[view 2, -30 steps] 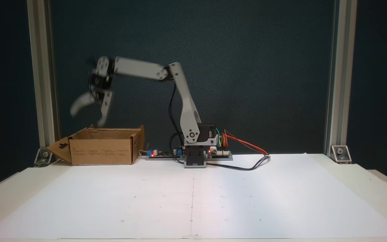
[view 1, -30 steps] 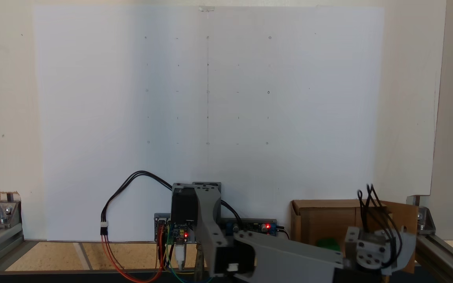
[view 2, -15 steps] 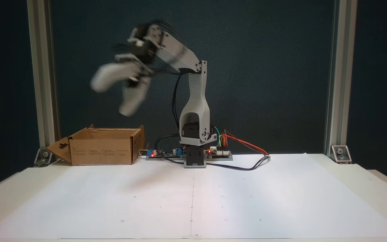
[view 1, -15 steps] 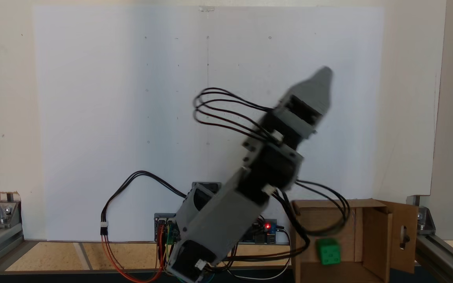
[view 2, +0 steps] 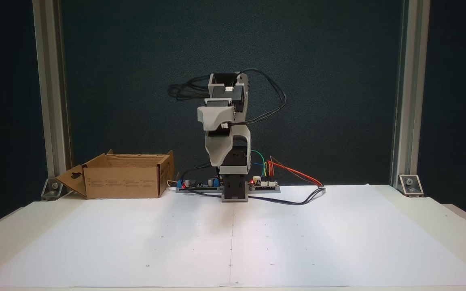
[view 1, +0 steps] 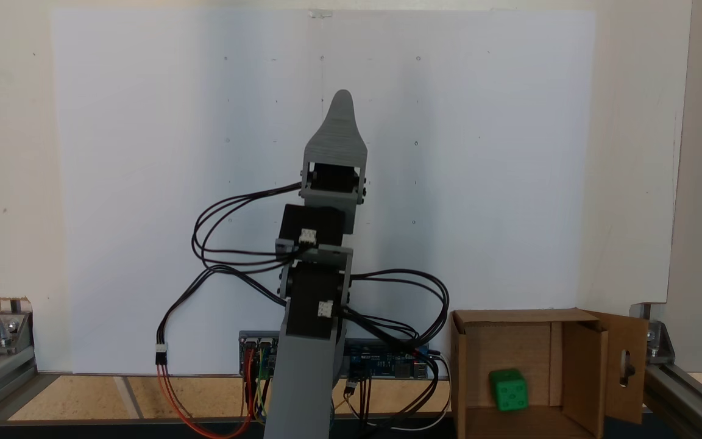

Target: Grasp a green dice and put it in the bin.

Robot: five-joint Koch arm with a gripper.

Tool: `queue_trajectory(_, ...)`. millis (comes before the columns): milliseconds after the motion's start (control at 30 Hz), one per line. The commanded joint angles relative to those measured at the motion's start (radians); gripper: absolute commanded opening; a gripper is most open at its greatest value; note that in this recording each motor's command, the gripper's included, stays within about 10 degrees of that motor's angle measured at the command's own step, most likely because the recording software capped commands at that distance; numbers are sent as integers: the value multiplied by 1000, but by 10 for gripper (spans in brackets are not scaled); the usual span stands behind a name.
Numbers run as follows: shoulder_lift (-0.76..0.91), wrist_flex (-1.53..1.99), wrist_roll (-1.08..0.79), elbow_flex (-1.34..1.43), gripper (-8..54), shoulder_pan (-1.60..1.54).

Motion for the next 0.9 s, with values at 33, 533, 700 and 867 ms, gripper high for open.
queue_trajectory(33, 110, -210, 34, 69, 446, 15)
queue_trajectory(533, 258, -843, 29, 469, 449, 3)
queue_trajectory(700, 258, -1046, 29, 546, 446, 0)
queue_trajectory(867, 258, -1250, 28, 670, 445, 0)
